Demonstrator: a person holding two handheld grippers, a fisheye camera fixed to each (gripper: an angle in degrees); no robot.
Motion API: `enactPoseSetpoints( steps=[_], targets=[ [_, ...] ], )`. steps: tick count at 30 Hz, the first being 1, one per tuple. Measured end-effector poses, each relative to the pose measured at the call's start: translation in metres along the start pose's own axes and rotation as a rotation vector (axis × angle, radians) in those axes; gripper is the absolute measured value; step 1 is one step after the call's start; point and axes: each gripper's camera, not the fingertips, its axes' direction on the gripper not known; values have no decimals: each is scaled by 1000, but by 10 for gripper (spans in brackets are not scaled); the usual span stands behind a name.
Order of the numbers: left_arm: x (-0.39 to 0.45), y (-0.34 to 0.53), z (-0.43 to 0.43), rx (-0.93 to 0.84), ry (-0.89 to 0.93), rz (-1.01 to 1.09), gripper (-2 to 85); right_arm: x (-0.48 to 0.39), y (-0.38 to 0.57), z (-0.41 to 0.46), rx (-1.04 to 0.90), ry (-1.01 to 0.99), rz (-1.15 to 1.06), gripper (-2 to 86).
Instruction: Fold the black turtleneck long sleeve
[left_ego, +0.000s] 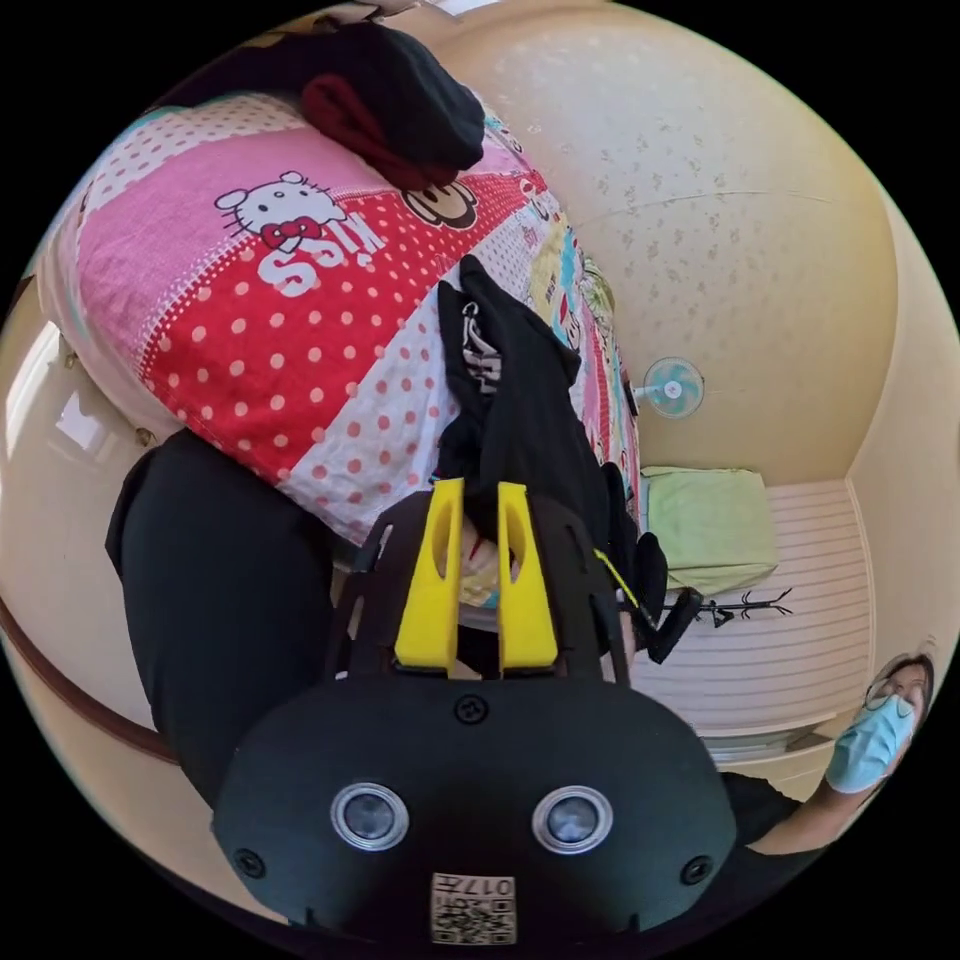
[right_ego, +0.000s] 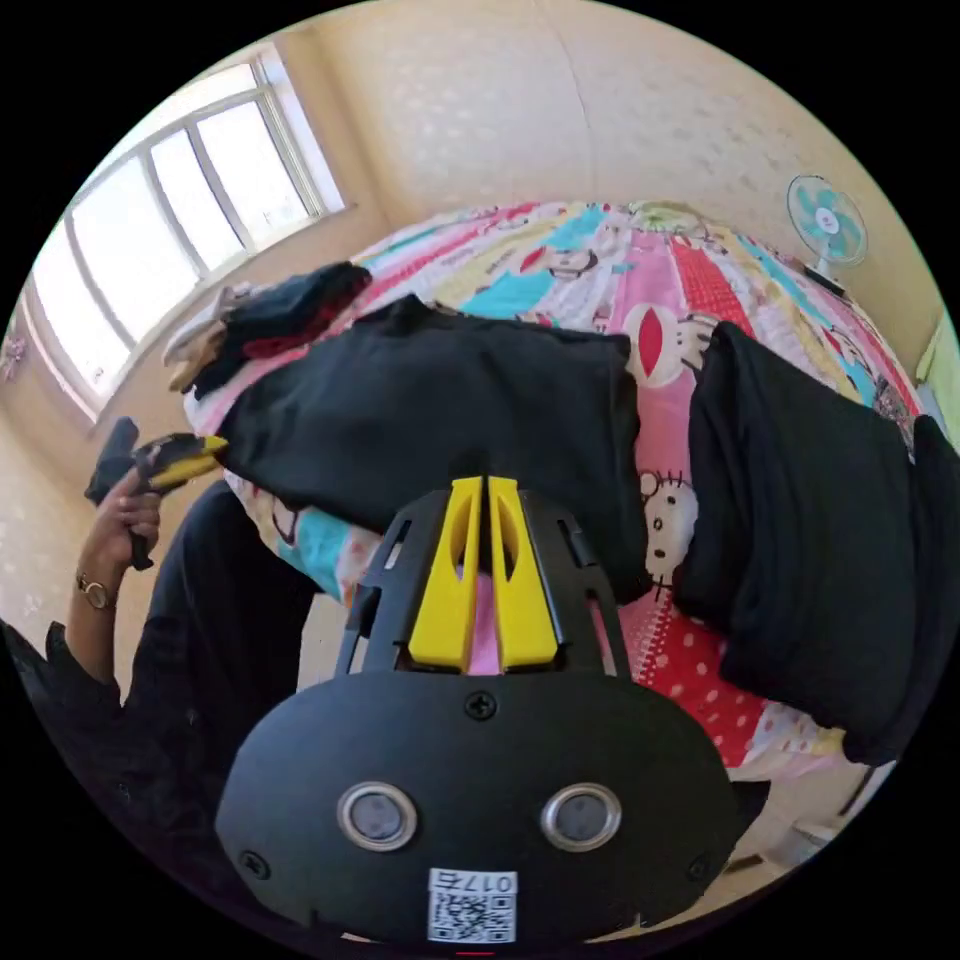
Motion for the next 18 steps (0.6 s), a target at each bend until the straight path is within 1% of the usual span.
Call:
enactPoseSetpoints(
  steps=[1,2,4,5,7,8,9,10,11,13,14,16,17,18],
  targets=[
    [11,0,-3,43,5,25,43,2,15,-6,119,-19,-11,11],
    [19,-1,-4,62,4,48,41,6,19,-7,125,-50,10,10],
    [63,-5,3,84,-18,157,39,27,25,-9,107,-202,99,7],
    [77,-5,8,77,-27,194,38,32,26,-10,100,-234,110,6],
    [138,0,42,18,-55,375,37,46,33,-12,101,-337,115,5],
    [153,5,53,0,-59,424,38,49,37,-13,115,-358,114,5],
    [183,17,77,-39,-59,528,38,56,47,-18,164,-384,125,5],
    [207,33,105,-88,-59,625,38,64,60,-24,232,-391,154,5],
    [216,42,120,-116,-60,666,38,67,66,-28,268,-389,171,5],
    [233,75,184,-237,-88,776,40,81,91,-43,397,-350,244,4],
    [232,82,201,-274,-100,793,41,84,96,-47,425,-332,258,4],
    [218,106,253,-407,-136,821,56,83,109,-57,496,-327,206,4],
    [213,110,260,-429,-128,823,63,81,110,-58,496,-318,200,4],
    [201,116,266,-458,-83,821,77,75,113,-60,493,-280,183,4]
  ],
)
